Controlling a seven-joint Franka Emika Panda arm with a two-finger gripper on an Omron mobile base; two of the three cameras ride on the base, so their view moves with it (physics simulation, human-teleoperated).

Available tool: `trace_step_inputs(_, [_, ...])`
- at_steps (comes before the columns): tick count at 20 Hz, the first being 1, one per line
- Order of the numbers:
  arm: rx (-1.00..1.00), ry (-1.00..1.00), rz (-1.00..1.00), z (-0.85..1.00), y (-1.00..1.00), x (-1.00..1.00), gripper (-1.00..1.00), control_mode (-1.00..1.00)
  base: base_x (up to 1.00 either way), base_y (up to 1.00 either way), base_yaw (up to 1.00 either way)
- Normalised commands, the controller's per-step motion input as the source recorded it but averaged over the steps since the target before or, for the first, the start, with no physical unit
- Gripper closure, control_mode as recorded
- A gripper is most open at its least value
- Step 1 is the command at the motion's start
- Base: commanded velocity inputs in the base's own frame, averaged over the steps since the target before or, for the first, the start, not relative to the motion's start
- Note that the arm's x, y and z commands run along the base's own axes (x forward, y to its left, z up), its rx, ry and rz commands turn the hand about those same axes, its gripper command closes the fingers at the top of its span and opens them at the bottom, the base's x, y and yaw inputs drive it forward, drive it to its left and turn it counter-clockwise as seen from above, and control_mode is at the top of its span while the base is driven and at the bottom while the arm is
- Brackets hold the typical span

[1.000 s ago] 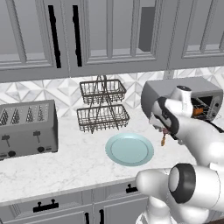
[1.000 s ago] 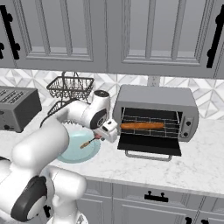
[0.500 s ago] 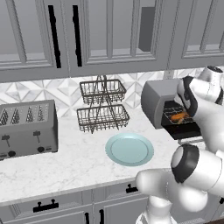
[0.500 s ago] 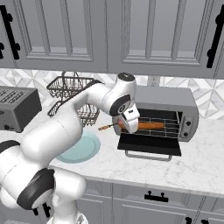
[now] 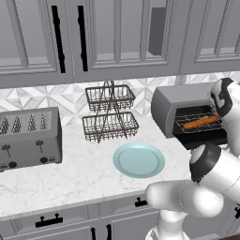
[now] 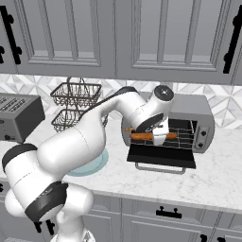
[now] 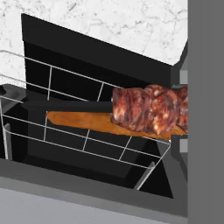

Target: Pick up the kebab skewer and baguette bread, and place them inside the toaster oven. Close the toaster oven door and start by setting the timer.

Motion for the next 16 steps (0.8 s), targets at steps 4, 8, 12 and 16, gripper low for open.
trace_step_inputs(4, [0.18, -0.15, -0.15, 0.00, -0.07, 0.43, 1.00, -1.00, 0.00, 0.00, 0.00])
trace_step_inputs(8, [0.13, -0.06, -0.09, -0.01, -0.13, 0.28, 1.00, -1.00, 0.00, 0.00, 0.00])
trace_step_inputs(12, [0.07, 0.00, -0.01, -0.04, -0.40, 0.39, 1.00, -1.00, 0.00, 0.00, 0.00])
trace_step_inputs(16, [0.00, 0.00, 0.00, -0.05, -0.20, 0.24, 1.00, -1.00, 0.00, 0.00, 0.00])
